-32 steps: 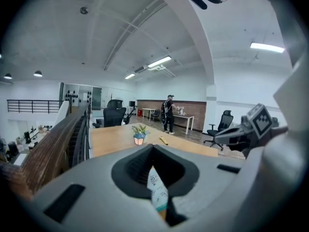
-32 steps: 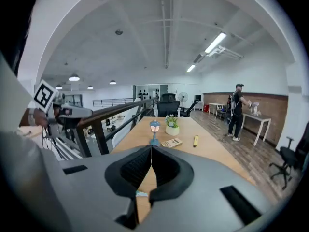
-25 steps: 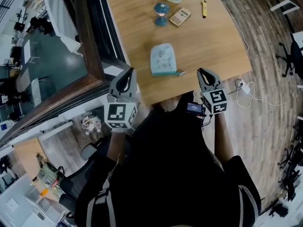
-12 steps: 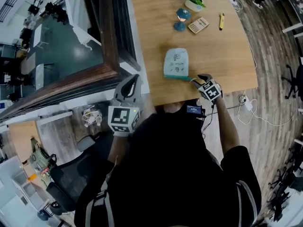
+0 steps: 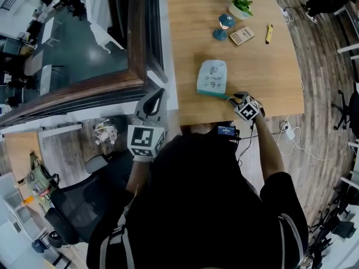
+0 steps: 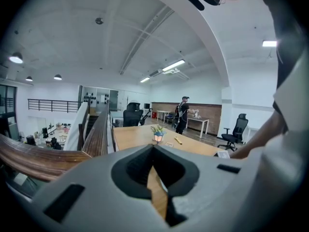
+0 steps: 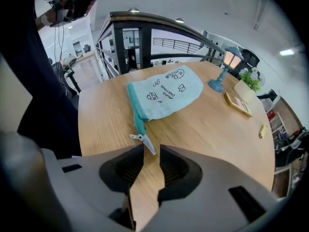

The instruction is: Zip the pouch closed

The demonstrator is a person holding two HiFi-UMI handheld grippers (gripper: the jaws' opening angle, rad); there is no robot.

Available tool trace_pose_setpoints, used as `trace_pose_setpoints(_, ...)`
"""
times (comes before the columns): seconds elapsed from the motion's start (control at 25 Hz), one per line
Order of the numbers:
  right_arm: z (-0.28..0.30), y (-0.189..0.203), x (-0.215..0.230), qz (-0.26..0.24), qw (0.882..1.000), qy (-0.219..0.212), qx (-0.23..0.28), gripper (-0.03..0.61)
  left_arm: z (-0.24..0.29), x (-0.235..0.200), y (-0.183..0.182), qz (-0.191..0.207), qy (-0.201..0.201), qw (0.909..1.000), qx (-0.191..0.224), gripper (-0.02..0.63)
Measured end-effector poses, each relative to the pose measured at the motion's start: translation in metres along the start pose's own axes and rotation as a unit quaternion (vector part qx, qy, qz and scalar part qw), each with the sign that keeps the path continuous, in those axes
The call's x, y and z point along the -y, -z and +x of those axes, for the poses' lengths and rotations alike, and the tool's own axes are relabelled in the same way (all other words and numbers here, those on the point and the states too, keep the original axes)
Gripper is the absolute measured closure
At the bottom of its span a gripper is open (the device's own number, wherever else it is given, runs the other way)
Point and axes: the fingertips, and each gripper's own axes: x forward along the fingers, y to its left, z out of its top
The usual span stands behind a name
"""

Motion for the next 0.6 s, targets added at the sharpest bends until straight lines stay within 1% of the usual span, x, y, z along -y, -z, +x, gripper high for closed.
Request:
trace_pose_setpoints(0.12,0.001,0.0,0.0,-0.015,1.0,0.008,0.0,0.486,-0.001,-0.002,0.002,-0.002,-0.003,1.0,-0.002,0.615)
trace_pose_setpoints(0.4,0.001,-0.004,0.002,-0.023,1.0,0.011,-0.001,0.527,0.002,-0.004,0.001,-0.003,-0.003,1.0,0.001,0.615)
trace_pose_setpoints(0.6,-0.006,-0.009,-0.002,-0.012,1.0,0.006,0.015,0.548,0.001,-0.001,0.002,-0.004,0.001,1.0,0.002,0.615)
